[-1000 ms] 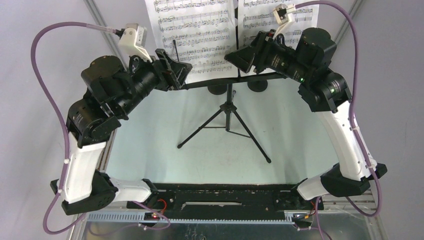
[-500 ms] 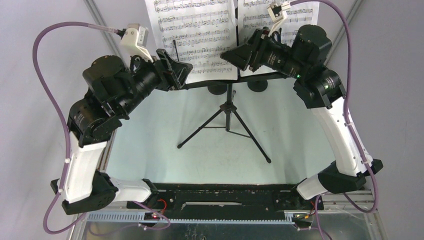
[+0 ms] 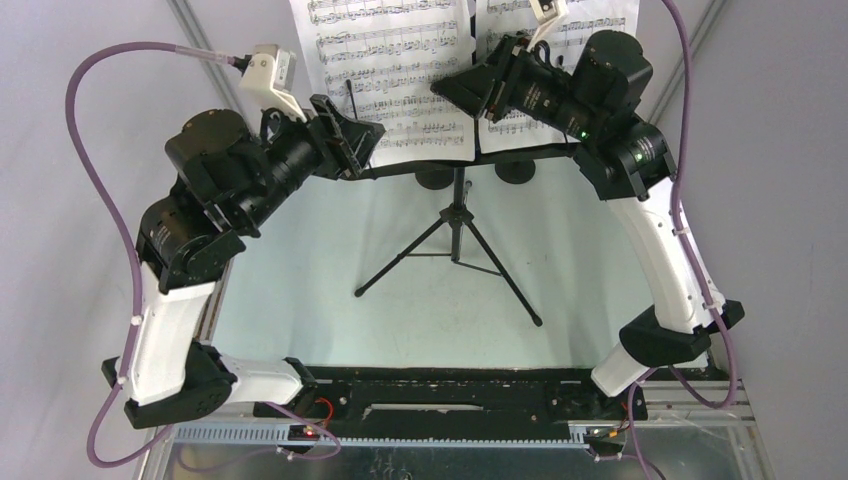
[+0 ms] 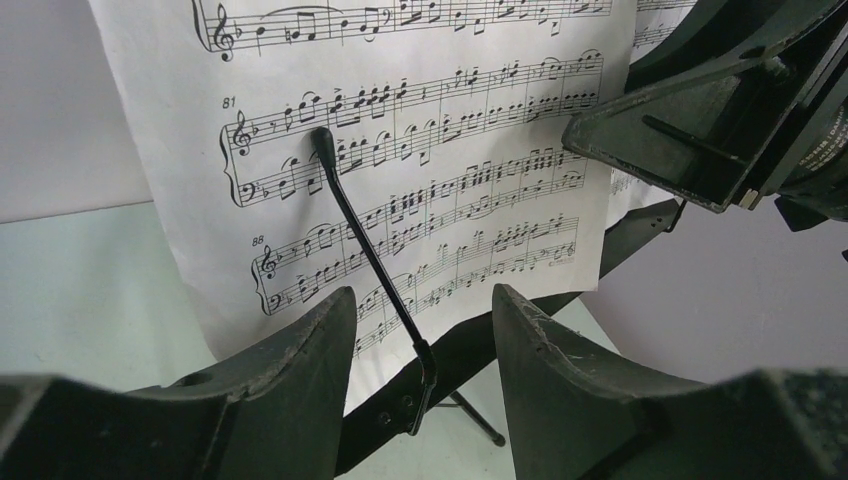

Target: Pack up the instrument practice props

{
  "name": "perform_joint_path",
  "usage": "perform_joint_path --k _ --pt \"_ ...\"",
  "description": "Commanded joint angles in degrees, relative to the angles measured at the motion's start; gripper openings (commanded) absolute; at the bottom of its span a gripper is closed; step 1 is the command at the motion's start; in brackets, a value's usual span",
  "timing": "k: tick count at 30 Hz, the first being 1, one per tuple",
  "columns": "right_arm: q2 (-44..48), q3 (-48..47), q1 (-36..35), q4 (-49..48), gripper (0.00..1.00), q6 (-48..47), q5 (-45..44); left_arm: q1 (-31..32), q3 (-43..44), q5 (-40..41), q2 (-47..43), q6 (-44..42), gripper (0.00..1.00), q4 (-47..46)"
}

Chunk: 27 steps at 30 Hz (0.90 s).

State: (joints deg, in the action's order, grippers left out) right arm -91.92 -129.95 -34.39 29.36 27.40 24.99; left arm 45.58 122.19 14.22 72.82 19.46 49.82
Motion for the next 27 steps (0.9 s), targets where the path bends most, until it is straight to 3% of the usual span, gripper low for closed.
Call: perform_joint_path --k 1,10,19,22,27 --pt "-1.23 -3.95 -0.49 -2.08 0.4 0.3 -0.3 0.37 -1.02 -0.68 0.15 0.16 0.58 -2.51" --pt "-2.0 -4.65 -1.43 -2.92 0.25 -0.82 -1.41 0.38 -2.07 0.12 -0.25 0.32 0.44 -3.44" --pt "0.0 -3.57 -3.72 -2.84 0.0 -5.81 -4.53 0.38 -3.94 1.56 -1.57 0.31 0.13 -4.9" --pt "1.38 -2.52 -5.17 -2.82 0.0 -8.1 -6.93 0.38 -4.91 1.32 -2.23 -0.02 0.0 -5.93" --pt "5.1 -0.59 -8.03 -1.43 0.0 -12.76 -12.82 0.33 -8.13 1.78 -4.57 -0.89 0.0 -8.73"
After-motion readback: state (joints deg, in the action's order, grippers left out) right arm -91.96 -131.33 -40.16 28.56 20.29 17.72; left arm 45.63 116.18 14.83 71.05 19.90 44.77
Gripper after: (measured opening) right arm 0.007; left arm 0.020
